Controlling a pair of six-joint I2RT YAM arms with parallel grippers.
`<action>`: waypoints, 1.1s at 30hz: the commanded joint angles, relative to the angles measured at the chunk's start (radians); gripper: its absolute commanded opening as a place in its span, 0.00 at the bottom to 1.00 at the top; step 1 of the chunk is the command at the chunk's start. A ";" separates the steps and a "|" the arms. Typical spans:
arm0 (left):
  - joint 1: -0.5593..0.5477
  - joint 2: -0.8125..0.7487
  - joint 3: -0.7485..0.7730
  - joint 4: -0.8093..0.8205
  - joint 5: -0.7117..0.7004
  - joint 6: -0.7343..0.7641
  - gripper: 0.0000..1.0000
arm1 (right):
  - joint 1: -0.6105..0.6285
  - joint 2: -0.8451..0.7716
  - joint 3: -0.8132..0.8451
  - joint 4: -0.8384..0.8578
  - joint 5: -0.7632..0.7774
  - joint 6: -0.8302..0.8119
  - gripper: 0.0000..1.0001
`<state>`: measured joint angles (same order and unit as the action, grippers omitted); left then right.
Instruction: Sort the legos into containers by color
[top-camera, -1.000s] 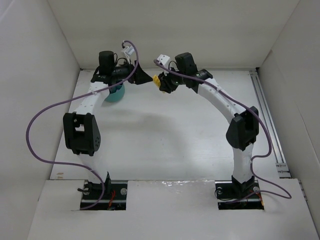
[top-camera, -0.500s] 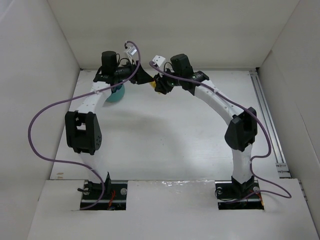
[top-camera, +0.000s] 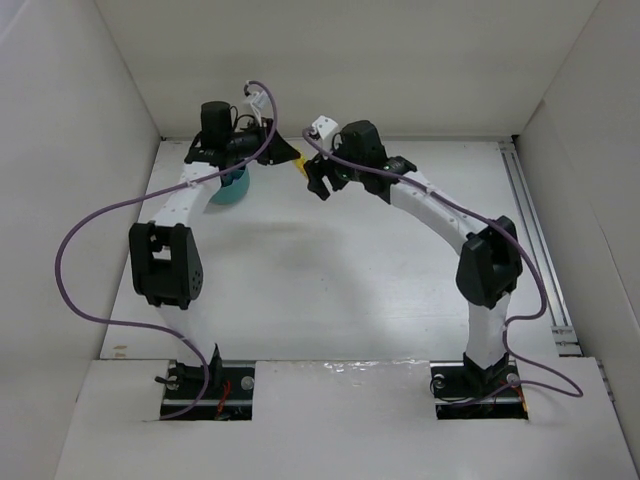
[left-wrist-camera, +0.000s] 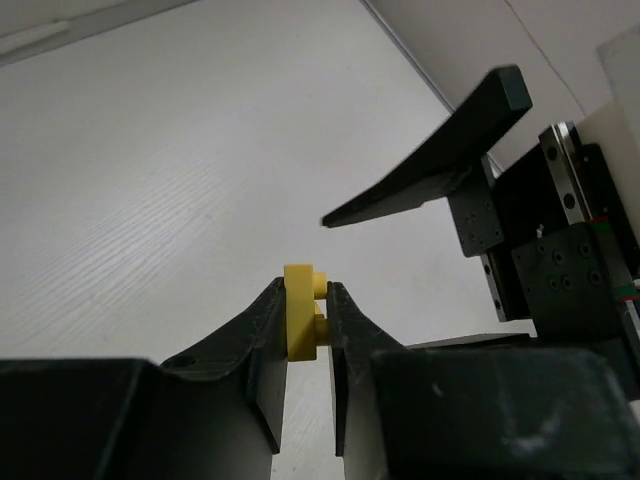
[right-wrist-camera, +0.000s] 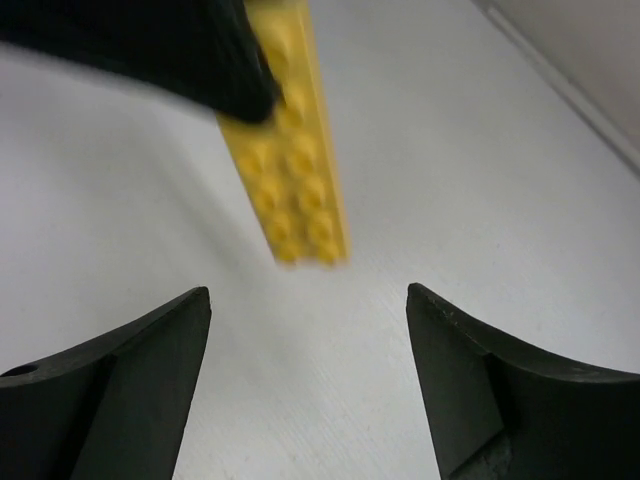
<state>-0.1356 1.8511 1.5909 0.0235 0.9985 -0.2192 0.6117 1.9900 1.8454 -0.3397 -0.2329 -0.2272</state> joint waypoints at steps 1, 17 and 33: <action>0.062 -0.104 0.069 -0.040 -0.125 0.079 0.00 | -0.041 -0.106 -0.102 0.125 0.055 0.123 0.85; 0.225 -0.038 0.195 -0.218 -0.670 0.317 0.00 | -0.237 -0.119 -0.223 0.103 -0.013 0.289 0.88; 0.235 0.042 0.211 -0.220 -0.741 0.317 0.00 | -0.256 -0.099 -0.202 0.094 0.006 0.279 0.88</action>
<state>0.0956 1.9060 1.7699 -0.2222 0.2745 0.0898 0.3656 1.8816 1.5925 -0.2794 -0.2276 0.0494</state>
